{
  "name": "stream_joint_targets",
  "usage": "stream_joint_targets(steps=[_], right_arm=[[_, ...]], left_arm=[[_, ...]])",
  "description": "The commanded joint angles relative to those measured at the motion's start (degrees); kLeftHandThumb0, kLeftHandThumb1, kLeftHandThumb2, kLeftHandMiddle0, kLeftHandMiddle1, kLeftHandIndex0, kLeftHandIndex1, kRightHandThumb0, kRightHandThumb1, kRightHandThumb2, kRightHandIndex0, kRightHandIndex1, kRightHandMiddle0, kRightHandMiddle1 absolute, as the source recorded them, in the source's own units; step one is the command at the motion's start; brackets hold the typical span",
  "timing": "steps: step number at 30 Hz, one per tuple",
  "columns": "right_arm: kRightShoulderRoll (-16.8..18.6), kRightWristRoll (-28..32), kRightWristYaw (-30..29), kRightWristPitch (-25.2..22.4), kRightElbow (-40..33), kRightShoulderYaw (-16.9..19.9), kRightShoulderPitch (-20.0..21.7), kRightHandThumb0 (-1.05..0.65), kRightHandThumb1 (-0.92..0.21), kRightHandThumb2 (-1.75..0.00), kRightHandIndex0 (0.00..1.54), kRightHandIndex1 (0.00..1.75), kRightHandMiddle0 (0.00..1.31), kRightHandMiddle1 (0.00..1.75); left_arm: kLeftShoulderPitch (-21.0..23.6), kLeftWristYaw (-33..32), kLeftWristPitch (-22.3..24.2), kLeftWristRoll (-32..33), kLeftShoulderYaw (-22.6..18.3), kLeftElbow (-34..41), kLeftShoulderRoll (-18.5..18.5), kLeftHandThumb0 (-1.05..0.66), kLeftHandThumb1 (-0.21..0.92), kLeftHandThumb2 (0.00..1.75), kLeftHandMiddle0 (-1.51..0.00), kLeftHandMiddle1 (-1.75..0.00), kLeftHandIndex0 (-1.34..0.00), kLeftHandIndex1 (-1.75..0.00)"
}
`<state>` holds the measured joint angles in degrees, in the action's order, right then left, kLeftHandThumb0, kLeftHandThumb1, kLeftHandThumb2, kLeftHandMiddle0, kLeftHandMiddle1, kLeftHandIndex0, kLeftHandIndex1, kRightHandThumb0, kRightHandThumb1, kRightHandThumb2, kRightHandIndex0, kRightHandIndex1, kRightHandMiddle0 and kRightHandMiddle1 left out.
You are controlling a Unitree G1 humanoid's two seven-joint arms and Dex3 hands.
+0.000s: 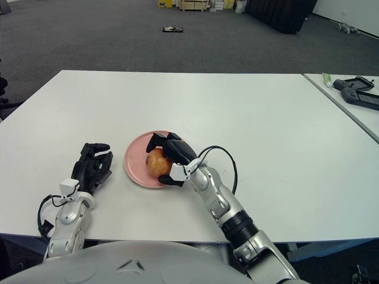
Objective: Put the apple into the plate.
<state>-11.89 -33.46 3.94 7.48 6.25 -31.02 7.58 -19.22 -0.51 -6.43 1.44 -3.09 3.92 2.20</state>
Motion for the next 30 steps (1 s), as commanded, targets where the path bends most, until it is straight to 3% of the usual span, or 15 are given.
stream_joint_targets(steps=[1,5,10,12,13,16,19,30], right_arm=[[-1.5,-4.7,-2.2,-1.3,5.1,-1.2,-0.9,-0.01,0.07,-1.74,0.91,1.74,0.68,1.70],[-0.9,-6.9,-6.0,-1.0,6.2,-1.5,-0.7,-0.01,-0.01,-1.64,0.86,1.74,0.64,1.66],[-0.4,-8.7,-9.9,-0.4,7.2,-1.7,-0.8,-0.01,-0.35,-1.24,0.60,1.75,0.43,1.61],[-0.5,-9.5,-11.8,0.6,7.7,-1.9,-0.6,-0.19,-0.56,-0.99,0.32,1.71,0.35,1.68],[-0.7,-9.8,-13.2,1.8,8.2,-2.0,-0.5,-0.37,-0.59,-0.96,0.21,1.58,0.23,1.60],[-0.9,-10.3,-15.5,3.8,9.1,-2.0,-0.2,-0.60,-0.62,-0.95,0.07,1.35,0.07,1.41],[-1.1,-10.4,-17.3,5.6,9.9,-2.0,0.0,-0.69,-0.66,-0.92,0.02,1.17,0.02,1.27],[-1.2,-6.7,-17.2,8.4,7.0,0.0,-2.0,-0.74,-0.75,-0.79,0.00,0.59,0.00,0.81]], left_arm=[[-1.0,-0.3,1.4,-0.3,0.2,-1.2,0.0,-0.35,0.92,0.54,-0.37,-1.47,-0.19,-1.75],[-1.1,-0.2,0.9,-0.5,0.3,-1.3,-0.3,-0.35,0.92,0.54,-0.37,-1.48,-0.19,-1.75],[-1.2,-0.3,0.8,-0.6,0.4,-1.3,-0.3,-0.35,0.92,0.54,-0.37,-1.48,-0.19,-1.75],[-1.2,-0.4,0.9,-0.7,0.4,-1.2,-0.3,-0.35,0.92,0.54,-0.37,-1.48,-0.19,-1.75],[-1.2,-0.5,0.9,-0.7,0.4,-1.3,-0.4,-0.35,0.92,0.53,-0.37,-1.48,-0.19,-1.75],[-1.2,-0.5,1.0,-0.8,0.3,-1.3,-0.6,-0.35,0.92,0.53,-0.38,-1.48,-0.19,-1.75],[-1.3,-0.5,1.0,-1.0,0.5,-1.2,-0.6,-0.35,0.92,0.54,-0.38,-1.48,-0.19,-1.75],[-1.7,-1.2,1.6,-1.2,0.5,-0.4,-0.1,-0.35,0.92,0.54,-0.36,-1.48,-0.19,-1.75]])
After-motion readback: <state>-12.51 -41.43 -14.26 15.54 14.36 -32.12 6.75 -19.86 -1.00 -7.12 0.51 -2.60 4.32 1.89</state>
